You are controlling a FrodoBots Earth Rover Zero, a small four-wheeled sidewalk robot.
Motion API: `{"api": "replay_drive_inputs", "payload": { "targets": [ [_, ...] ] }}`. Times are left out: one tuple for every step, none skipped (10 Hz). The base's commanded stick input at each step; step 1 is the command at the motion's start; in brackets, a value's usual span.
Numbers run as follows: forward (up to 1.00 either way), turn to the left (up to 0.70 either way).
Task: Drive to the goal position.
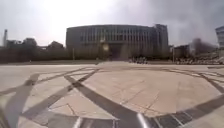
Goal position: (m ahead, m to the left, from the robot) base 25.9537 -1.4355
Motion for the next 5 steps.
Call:
{"api": "replay_drive_inputs", "payload": {
  "targets": [
    [1.00, 0.00],
    [1.00, 0.00],
    [1.00, 0.00],
    [1.00, 0.00],
    [1.00, 0.00]
  ]
}}
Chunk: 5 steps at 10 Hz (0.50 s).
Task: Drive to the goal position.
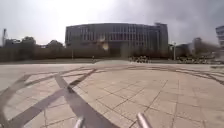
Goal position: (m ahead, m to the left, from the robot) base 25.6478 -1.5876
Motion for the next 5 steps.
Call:
{"api": "replay_drive_inputs", "payload": {
  "targets": [
    [1.00, 0.00],
    [1.00, 0.00],
    [1.00, 0.00],
    [1.00, 0.00],
    [1.00, 0.00]
  ]
}}
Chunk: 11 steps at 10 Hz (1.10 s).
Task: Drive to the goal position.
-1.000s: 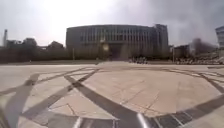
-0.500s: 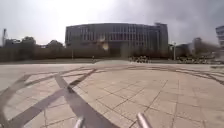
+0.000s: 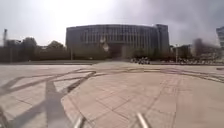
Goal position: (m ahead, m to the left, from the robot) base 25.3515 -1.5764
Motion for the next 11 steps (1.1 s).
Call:
{"api": "replay_drive_inputs", "payload": {
  "targets": [
    [1.00, 0.00],
    [1.00, 0.00],
    [1.00, 0.00],
    [1.00, 0.00],
    [1.00, 0.00],
    [1.00, 0.00],
    [1.00, 0.00],
    [1.00, 0.00],
    [1.00, 0.00],
    [1.00, 0.00],
    [1.00, 0.00]
  ]
}}
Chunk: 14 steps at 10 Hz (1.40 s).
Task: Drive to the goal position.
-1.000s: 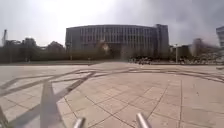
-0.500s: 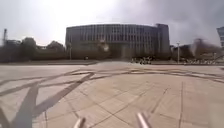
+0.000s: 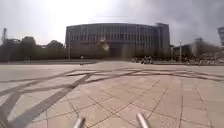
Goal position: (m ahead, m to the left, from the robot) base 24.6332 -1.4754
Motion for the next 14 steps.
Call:
{"api": "replay_drive_inputs", "payload": {
  "targets": [
    [1.00, 0.00],
    [1.00, 0.00],
    [1.00, 0.00],
    [1.00, 0.00],
    [1.00, 0.00],
    [1.00, 0.00],
    [1.00, 0.00],
    [1.00, 0.00],
    [1.00, 0.00],
    [1.00, 0.00],
    [1.00, 0.00],
    [1.00, 0.00],
    [1.00, 0.00],
    [1.00, 0.00]
  ]
}}
